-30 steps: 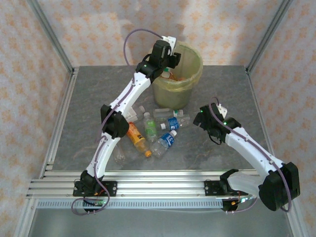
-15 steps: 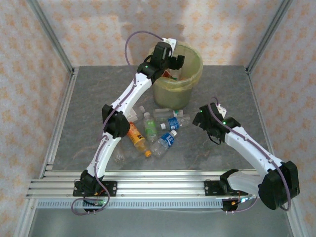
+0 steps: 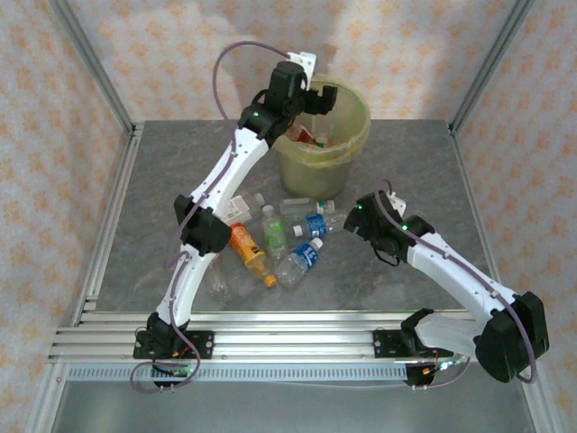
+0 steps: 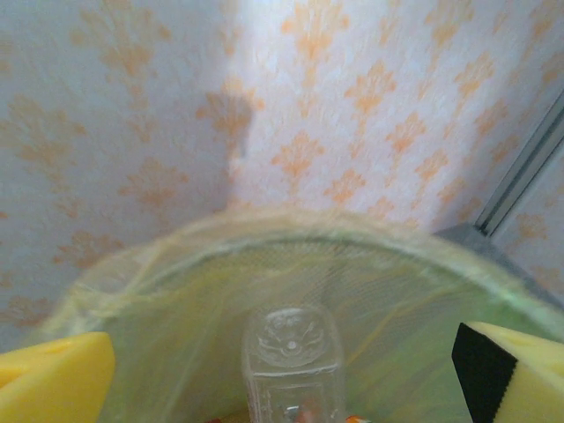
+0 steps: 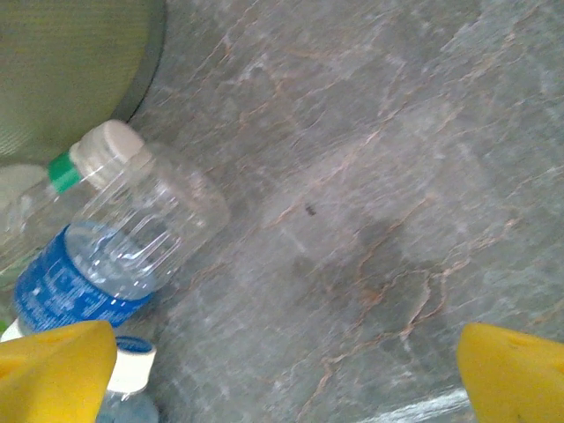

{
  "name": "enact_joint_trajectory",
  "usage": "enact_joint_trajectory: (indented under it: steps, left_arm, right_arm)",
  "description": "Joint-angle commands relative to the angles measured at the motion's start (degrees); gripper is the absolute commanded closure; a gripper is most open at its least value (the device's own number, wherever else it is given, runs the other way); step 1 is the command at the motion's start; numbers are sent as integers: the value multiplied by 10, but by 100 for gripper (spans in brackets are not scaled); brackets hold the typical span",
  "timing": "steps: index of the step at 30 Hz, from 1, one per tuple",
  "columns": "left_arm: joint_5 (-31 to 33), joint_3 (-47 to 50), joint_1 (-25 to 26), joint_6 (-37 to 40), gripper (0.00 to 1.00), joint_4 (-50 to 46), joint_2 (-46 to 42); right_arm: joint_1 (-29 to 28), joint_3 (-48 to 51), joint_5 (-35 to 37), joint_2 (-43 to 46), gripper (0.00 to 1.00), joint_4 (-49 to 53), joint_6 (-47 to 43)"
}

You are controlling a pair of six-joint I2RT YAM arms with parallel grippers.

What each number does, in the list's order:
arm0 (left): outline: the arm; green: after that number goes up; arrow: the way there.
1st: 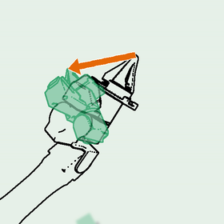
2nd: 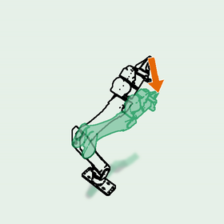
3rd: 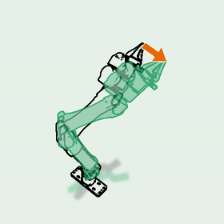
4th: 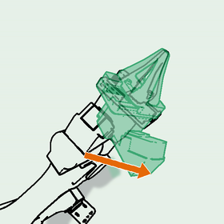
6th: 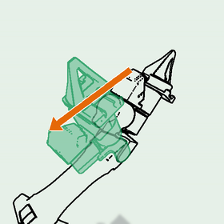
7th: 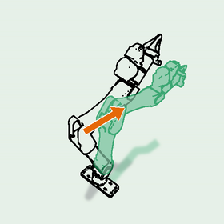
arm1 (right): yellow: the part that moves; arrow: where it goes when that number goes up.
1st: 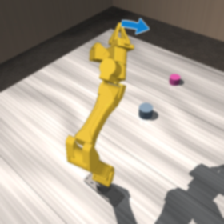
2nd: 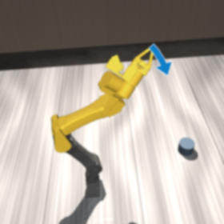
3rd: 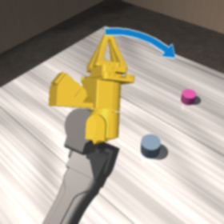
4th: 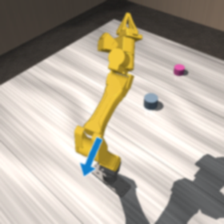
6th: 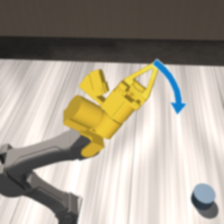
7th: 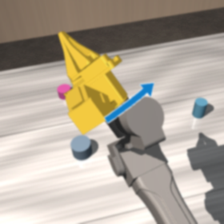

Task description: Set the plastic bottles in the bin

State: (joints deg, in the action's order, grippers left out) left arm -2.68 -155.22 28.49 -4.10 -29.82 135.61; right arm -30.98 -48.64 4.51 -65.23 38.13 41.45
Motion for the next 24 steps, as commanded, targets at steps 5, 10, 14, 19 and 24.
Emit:
enact_joint_trajectory:
  steps: [5, 10, 14, 19, 24]
  left_arm:
    - [14, 7, -2, -31, 0, -53, -121]
    - [28, 117, -1, -37, 0, -23, -212]
    - [52, 268, -1, -33, 0, 53, -321]
    - [93, 455, -2, -29, 0, 139, -449]
    - [143, 609, -3, -29, 0, 191, -561]
  right_arm:
    - [-50, -14, 14, -2, 1, 4, 57]
    - [-78, -15, 14, -14, 1, -1, 81]
    - [-104, -21, 18, -23, 1, -4, 101]
    - [-129, -30, 14, -64, 1, -4, 124]
    - [-147, -37, 6, -88, 1, -5, 143]
